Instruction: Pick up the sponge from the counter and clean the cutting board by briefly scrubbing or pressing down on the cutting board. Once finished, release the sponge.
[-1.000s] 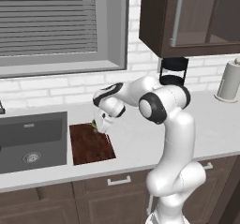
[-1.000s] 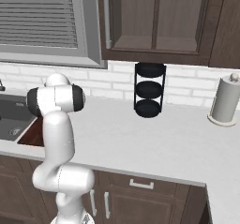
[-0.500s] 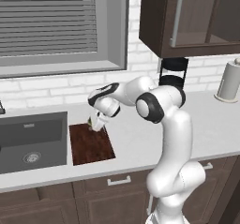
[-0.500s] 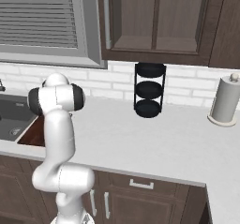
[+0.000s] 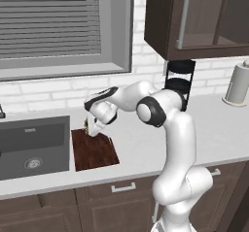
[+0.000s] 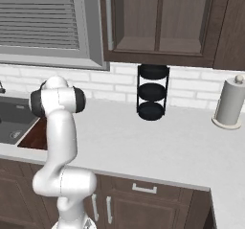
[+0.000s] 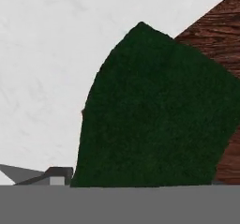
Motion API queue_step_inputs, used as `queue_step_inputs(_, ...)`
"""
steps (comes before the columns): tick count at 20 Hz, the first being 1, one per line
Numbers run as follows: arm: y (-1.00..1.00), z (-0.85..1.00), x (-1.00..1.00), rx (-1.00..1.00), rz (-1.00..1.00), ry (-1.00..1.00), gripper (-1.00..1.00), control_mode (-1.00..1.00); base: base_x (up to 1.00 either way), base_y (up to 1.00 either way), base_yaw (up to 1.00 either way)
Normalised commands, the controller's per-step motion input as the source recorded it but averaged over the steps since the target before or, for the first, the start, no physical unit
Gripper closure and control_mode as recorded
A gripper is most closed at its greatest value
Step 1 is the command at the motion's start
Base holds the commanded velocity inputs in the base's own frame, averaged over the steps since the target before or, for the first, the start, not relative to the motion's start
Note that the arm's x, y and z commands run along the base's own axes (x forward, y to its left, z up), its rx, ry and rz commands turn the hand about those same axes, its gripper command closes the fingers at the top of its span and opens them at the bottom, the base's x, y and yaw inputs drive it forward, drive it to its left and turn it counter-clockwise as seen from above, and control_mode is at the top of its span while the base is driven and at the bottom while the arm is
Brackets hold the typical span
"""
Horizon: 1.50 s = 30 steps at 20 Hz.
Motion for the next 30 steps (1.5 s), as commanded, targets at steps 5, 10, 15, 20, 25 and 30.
queue_step_inputs(5,0.14,-0.27,-0.37,0.01,0.0,0.19,1.0,-1.0,0.0,0.0,0.0)
queue_step_inputs(10,-0.18,-0.33,-0.8,0.0,0.0,0.18,1.0,-1.0,0.0,0.0,0.0)
queue_step_inputs(15,-0.14,-0.68,-1.0,0.12,-0.04,-0.14,1.0,-1.0,0.0,0.0,0.0)
queue_step_inputs(20,-0.36,-0.78,-1.0,0.25,-0.1,-0.14,1.0,-1.0,0.0,0.0,0.0)
queue_step_inputs(25,-0.15,-0.17,-0.64,0.28,-0.07,0.29,1.0,-1.0,0.0,0.0,0.0)
queue_step_inputs(30,0.0,-0.04,-0.4,0.04,-0.06,0.68,1.0,-1.0,0.0,0.0,0.0)
